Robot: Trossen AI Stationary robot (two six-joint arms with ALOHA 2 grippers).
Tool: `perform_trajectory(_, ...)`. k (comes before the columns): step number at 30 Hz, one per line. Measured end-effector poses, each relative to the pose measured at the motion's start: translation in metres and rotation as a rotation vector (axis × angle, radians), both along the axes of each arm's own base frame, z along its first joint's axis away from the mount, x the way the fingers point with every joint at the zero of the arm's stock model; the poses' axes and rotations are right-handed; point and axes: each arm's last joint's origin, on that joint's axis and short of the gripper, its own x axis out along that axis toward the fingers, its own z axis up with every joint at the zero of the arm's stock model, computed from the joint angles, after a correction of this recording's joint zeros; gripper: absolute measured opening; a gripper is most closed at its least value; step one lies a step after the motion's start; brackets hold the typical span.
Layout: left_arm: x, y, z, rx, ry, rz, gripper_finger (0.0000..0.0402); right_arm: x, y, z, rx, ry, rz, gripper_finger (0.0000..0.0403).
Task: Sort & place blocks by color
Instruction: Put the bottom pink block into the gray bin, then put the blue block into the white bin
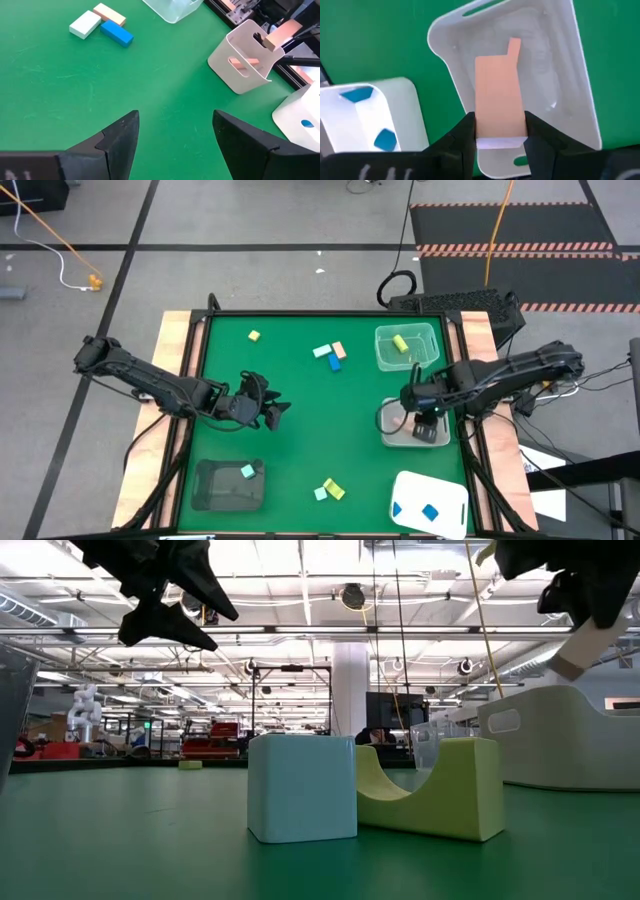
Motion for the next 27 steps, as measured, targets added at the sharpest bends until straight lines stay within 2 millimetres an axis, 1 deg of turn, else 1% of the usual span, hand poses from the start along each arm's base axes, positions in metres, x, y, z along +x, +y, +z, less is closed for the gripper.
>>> perform_trajectory(5, 0.0, 0.0, 0.0, -0.003, -0.001, 0.002, 0.0253, 0.0, 0.002, -0.001, -0.045, -0.005, 0.007, 0.0116)
perform_trajectory(11, 0.0, 0.0, 0.0, -0.02, -0.008, 0.014, 0.0253, 0.0, 0.002, -0.004, -0.049, -0.006, 0.006, 0.0175)
perform_trajectory(18, 0.0, 0.0, 0.0, -0.027, -0.01, 0.019, 0.0253, -0.003, 0.002, -0.024, -0.058, 0.048, 0.008, 0.0215)
perform_trajectory(20, 0.0, 0.0, 0.0, -0.027, -0.01, 0.019, 0.0253, -0.004, 0.001, -0.026, -0.058, 0.053, 0.007, 0.0223)
perform_trajectory(24, 0.0, 0.0, 0.0, -0.027, -0.01, 0.02, 0.0253, 0.003, 0.0, -0.025, -0.045, -0.013, -0.01, 0.0231)
perform_trajectory(27, 0.0, 0.002, 0.0, -0.027, -0.01, 0.027, 0.0253, 0.016, -0.004, -0.022, -0.088, -0.154, -0.05, 0.0229)
